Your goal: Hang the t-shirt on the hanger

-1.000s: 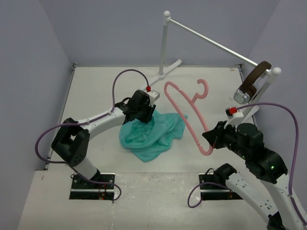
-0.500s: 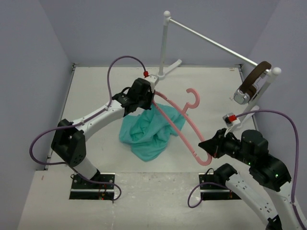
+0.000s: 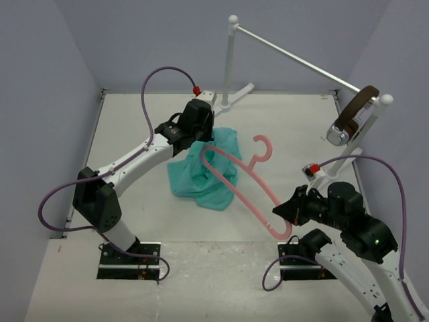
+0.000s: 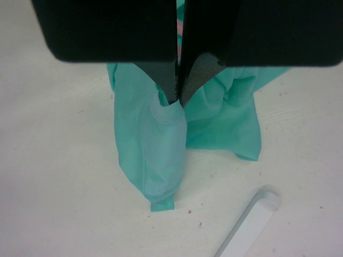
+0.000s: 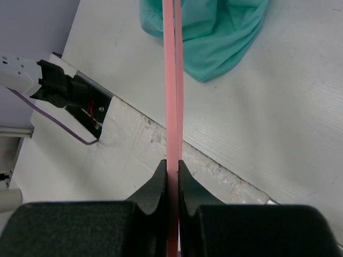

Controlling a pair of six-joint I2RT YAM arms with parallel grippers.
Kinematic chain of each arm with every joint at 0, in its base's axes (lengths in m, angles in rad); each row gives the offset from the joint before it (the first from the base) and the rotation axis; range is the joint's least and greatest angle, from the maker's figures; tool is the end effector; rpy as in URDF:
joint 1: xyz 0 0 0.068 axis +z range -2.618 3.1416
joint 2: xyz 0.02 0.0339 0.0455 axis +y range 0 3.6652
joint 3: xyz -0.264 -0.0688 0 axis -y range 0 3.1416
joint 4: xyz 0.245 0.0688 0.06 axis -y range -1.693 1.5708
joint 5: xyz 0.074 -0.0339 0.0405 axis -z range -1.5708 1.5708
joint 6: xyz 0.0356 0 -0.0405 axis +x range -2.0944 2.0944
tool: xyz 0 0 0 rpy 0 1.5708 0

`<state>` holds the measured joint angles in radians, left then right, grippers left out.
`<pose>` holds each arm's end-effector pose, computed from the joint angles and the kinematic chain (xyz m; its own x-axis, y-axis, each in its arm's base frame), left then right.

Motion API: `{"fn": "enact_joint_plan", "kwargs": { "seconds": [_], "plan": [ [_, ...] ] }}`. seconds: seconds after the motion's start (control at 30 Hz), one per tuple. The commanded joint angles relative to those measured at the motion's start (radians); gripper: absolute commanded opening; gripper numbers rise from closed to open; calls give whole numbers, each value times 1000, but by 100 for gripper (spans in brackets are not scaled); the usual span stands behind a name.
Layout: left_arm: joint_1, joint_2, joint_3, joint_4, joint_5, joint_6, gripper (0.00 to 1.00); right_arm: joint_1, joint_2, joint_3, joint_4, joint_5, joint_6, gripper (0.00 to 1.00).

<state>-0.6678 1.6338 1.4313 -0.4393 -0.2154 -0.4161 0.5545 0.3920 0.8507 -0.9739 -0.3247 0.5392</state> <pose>0.2998 -0.2268 0.3214 -0.6201 -0.0138 -0.7844 0.2404 0.9484 -0.2067 0.0475 0.0428 0.3236 -0.7369 0.1160 -0.6660 -0.4157 0.6992 0.5817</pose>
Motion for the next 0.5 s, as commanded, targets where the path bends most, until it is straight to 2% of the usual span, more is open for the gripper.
{"fn": "enact_joint_plan", "kwargs": {
  "seconds": [0.0,0.17,0.27,0.33,0.47],
  "plan": [
    [6,-76,-35,37,-27,-79,0,2,46,-18,129,60,66,0],
    [5,-160,-101,34,-73,-99,0,3,154,58,128,313,80,0],
    [6,-203,-94,-13,-144,-88,0,4,200,158,87,394,63,0],
    [5,-237,-76,-40,-175,-83,0,10,244,220,61,435,56,0],
    [4,-312,-7,-71,-132,-66,0,83,354,331,124,399,42,0]
  ]
}}
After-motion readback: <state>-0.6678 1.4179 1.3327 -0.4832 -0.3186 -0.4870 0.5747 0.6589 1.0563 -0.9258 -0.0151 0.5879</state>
